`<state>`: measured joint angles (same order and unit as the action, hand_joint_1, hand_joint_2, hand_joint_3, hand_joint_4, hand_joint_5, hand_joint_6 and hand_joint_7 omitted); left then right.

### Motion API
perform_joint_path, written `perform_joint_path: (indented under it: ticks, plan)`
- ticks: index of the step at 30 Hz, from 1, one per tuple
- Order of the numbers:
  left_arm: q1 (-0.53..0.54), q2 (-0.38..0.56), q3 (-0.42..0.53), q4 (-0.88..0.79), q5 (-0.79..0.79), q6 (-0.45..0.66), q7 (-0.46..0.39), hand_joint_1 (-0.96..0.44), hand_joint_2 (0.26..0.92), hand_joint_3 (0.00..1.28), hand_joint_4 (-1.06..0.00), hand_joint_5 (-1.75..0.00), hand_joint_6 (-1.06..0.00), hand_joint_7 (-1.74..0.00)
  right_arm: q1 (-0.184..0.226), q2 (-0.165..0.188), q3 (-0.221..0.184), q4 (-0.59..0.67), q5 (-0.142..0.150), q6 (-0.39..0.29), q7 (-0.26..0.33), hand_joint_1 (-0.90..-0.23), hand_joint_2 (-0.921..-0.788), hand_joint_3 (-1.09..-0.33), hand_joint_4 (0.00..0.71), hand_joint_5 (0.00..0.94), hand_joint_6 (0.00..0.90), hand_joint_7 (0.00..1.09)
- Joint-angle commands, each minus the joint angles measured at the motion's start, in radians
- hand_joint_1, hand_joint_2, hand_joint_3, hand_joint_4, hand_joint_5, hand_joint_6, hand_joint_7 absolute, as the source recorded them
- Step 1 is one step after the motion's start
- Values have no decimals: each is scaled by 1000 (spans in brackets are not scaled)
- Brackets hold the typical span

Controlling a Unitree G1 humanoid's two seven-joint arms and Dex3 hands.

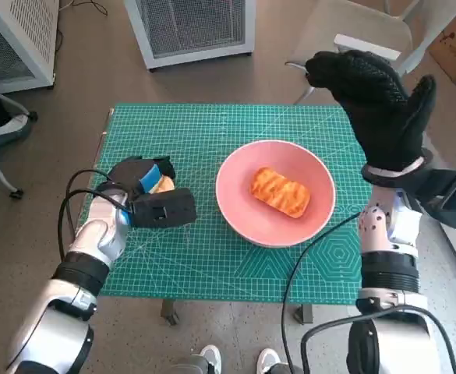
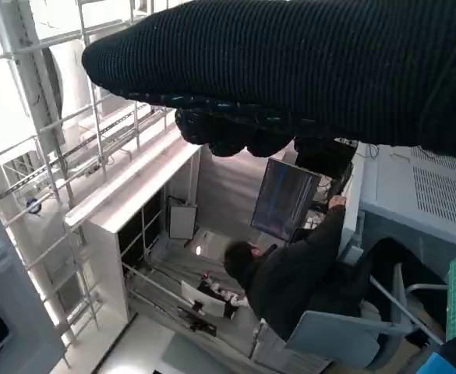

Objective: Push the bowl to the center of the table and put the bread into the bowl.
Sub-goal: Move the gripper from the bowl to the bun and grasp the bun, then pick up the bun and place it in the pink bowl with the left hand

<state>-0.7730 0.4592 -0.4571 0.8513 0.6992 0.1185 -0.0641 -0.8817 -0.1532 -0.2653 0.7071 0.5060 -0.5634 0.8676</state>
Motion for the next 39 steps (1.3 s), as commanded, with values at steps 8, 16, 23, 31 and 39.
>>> perform_joint_path:
  ticks: [8,16,23,31,39]
  plan:
    - [28,-8,2,14,-10,0,-7,1,921,133,-587,-1353,-592,-1125,27,1,5,-5,-8,17,4,-643,-921,-747,253,1,147,406]
    - [28,-8,1,14,-11,0,-7,1,920,134,-587,-1352,-592,-1125,28,1,5,-6,-8,18,3,-643,-921,-747,253,0,145,410]
    - [28,-8,1,14,-11,0,-7,1,920,134,-587,-1352,-592,-1125,28,1,5,-6,-8,18,3,-643,-921,-747,253,0,143,413]
    - [33,3,8,4,-12,-10,11,1,920,131,-588,-1326,-593,-1151,26,-2,9,-8,-6,22,15,-655,-921,-748,250,0,139,417]
    - [42,9,12,-23,-11,-4,11,1,920,129,-585,-1301,-595,-1176,25,-5,9,-12,-4,28,16,-659,-921,-749,247,0,133,427]
